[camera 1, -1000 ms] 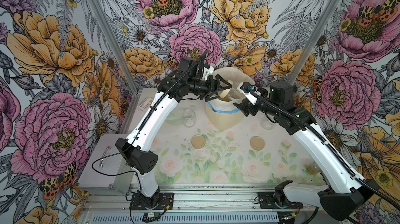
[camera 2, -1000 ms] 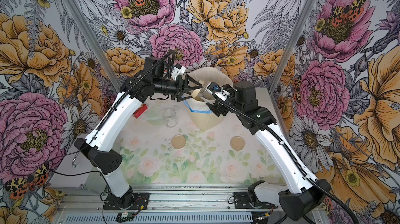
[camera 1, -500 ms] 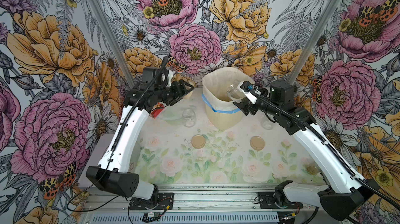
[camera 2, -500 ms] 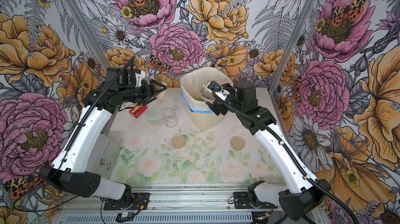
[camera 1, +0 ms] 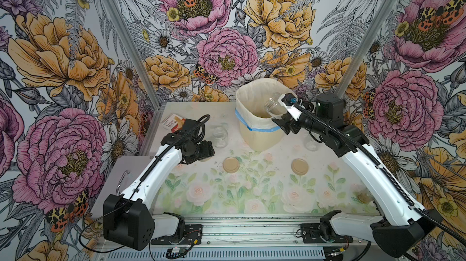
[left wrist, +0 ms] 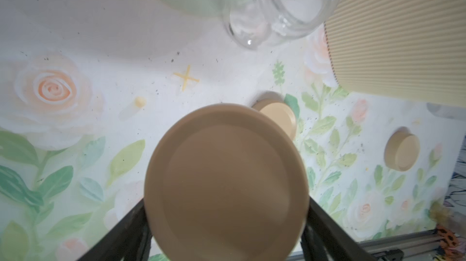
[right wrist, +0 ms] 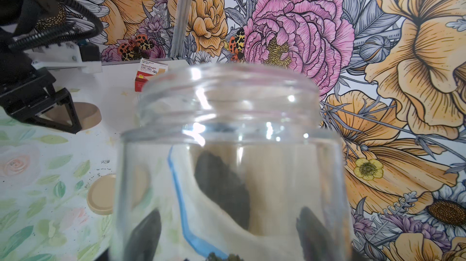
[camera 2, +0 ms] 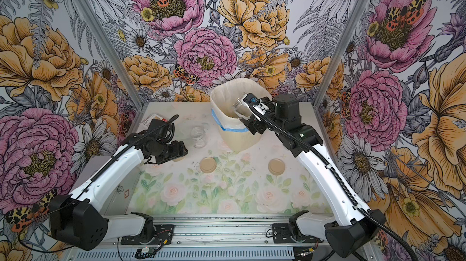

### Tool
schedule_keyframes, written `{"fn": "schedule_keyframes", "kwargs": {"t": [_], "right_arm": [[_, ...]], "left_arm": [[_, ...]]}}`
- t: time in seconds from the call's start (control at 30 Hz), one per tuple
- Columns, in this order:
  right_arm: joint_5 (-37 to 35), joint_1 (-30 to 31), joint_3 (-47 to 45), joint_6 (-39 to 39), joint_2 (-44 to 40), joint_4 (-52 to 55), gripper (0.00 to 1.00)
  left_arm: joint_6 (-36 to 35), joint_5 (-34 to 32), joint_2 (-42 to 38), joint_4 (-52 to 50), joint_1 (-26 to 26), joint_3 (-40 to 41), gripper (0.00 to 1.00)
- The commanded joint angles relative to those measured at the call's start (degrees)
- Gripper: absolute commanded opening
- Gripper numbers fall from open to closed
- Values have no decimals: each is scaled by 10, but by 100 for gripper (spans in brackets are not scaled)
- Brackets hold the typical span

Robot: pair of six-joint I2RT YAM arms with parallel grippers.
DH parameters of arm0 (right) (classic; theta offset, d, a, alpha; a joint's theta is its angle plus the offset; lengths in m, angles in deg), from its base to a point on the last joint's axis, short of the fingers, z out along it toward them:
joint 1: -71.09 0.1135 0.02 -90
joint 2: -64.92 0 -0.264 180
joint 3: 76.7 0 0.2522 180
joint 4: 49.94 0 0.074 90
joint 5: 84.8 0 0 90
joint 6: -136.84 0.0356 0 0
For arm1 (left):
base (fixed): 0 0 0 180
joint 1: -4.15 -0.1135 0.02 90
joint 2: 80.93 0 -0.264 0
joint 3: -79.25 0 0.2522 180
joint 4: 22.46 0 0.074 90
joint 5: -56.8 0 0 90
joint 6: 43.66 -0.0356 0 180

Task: Empty moldy tea leaves from jars
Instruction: Place the lid at the center of the board.

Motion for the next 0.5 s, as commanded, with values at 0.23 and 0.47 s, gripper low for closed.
{"fn": "schedule_keyframes", "kwargs": {"t": [0.23,0.47], "right_arm": [[23,-16,18,38,-41,-50,50],[29,-20,2,57,-54,-50,50]], "left_arm": [[28,-94,91,157,65,77,80],[19,-113,179,207,70,79,81]]}}
